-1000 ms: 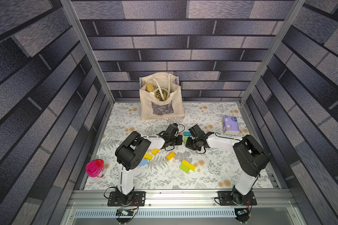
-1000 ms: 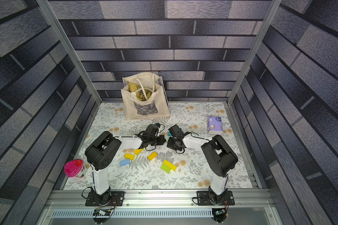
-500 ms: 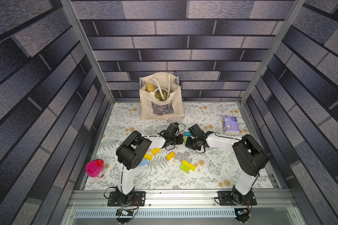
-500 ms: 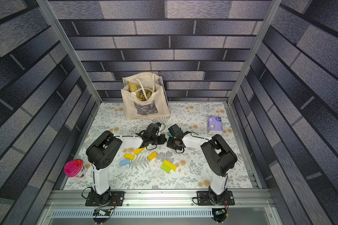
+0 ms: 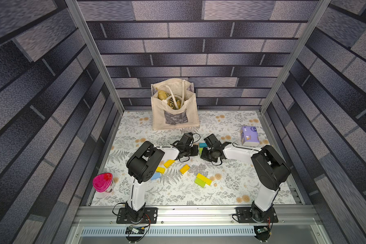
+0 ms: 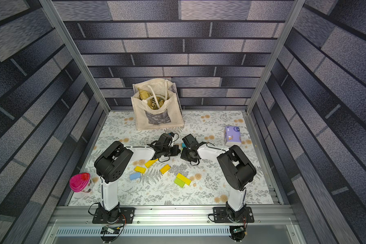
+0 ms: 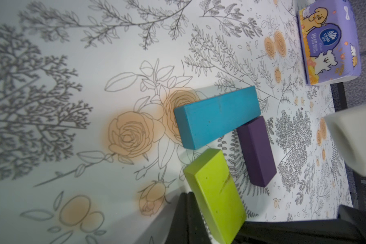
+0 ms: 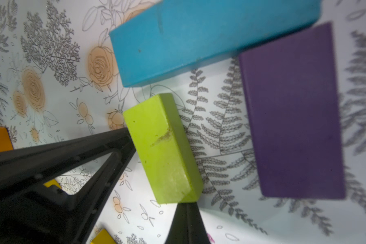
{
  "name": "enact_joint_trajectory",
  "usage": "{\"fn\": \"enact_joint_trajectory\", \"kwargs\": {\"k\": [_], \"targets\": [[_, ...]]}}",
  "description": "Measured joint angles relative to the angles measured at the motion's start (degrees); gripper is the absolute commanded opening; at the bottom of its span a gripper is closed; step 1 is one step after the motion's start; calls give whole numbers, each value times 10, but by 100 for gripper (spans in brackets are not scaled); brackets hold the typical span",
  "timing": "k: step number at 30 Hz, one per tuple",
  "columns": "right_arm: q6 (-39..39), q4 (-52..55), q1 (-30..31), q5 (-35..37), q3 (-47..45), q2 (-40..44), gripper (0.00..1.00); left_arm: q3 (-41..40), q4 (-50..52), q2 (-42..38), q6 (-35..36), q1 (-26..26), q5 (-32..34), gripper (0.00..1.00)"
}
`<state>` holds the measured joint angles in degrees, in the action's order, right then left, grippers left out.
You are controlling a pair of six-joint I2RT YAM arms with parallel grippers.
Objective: Assemble the letter p with building blocks
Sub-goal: Assemble the building block at the center of the board.
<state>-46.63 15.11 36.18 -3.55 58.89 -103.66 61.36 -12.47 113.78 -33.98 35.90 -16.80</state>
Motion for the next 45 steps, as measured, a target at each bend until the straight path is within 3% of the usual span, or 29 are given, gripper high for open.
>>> {"fn": "enact_joint_trajectory", "kwargs": {"k": [35, 38, 39, 45], "targets": [[8, -15, -8, -10, 1, -3, 0, 19, -4, 17, -2, -8, -10, 0], [25, -13, -8, -10, -32, 28, 3, -1, -16, 4, -2, -7, -5, 7], [34, -7, -8, -10, -43, 44, 7, -10, -17, -4, -2, -7, -1, 13], [100, 32, -8, 2, -87, 186, 43, -56, -20, -82, 10, -3, 29, 47]]}}
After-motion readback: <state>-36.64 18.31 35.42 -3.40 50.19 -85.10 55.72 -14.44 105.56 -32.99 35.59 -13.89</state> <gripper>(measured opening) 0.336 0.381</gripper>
